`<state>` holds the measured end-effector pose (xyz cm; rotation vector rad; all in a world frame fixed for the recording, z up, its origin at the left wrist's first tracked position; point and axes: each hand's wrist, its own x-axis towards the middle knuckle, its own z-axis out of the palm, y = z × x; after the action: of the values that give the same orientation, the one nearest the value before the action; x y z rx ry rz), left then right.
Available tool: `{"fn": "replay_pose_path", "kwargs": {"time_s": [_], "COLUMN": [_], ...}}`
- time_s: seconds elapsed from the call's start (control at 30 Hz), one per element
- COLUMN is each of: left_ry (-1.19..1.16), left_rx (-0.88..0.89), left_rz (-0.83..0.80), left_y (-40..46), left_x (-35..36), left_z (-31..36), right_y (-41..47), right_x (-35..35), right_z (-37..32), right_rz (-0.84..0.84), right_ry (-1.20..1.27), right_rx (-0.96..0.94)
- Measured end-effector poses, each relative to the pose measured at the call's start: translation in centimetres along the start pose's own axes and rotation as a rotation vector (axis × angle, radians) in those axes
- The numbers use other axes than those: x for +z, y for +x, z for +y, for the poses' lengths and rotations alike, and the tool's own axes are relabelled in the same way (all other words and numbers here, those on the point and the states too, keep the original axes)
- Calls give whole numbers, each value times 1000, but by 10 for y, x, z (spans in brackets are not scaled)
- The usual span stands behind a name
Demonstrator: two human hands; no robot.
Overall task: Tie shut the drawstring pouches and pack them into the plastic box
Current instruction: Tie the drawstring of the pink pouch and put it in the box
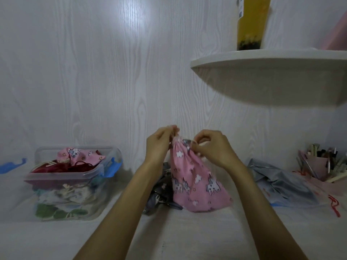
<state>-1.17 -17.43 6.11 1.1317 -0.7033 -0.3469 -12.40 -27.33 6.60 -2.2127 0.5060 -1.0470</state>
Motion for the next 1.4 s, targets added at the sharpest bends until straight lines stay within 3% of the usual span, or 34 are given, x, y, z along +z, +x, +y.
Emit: {"fn": "replay_pose_path", "kwargs": {"time_s": [0.23,0.43,0.67,0.87,1.03,1.2,1.3,1.4], "left_ry": [-109,-280,-429,-206,296,571,746,771], "left_rx": [-206,-304,-235,-103,-188,-205,-238,-260], "left_rz": [38,31,81,-254,-460,-592,-811,-996], "left_y": [-15,-9,-8,-6,-7,-16,-24,-34], "left_x": [-24,-34,-26,-32,-48,-42,-30,-21], "left_z": [-51,-50,-46,-31,-22,-21,-22,-25], "right_y": [-18,-22,-24,-25,-31,-29,-29,-30], "right_x": [13,8,8,10,-9,-23,-18,-11], "right_z": [10,17,24,15,7,1,-4,-9], "right_rz": [-487,-399,-431,-504,-574,-411,-349,-357], "right_ry": [-161,10,81,30,-90,-64,-37,-84], "right_rx": [95,96,202,249,306,284,250,256]}}
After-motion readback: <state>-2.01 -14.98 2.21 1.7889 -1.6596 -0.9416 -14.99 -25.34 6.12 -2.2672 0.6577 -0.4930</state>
